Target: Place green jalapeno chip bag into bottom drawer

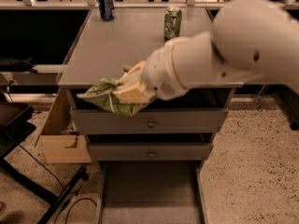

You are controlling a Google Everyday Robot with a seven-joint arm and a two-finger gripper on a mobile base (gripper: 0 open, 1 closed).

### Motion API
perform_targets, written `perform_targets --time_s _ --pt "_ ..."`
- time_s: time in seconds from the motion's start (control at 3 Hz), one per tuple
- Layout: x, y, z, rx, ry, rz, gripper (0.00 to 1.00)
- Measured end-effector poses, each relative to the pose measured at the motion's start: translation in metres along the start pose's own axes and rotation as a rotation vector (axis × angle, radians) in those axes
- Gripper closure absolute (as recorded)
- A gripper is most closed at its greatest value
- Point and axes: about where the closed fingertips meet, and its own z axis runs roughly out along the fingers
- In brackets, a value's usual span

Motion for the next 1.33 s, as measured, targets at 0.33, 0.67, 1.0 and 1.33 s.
perform_targets --time_s 0.33,0.67,1.0,1.33 --pt "0.031 0.034 0.033 0.027 -0.122 0.066 1.0" --pt "0.089 0.06 0.058 0.078 -0.208 0.24 1.0" --pt "0.175 0.079 0.064 0.119 -0.197 0.46 1.0" --pt "0.254 0.069 0.072 0.157 -0.116 0.603 1.0"
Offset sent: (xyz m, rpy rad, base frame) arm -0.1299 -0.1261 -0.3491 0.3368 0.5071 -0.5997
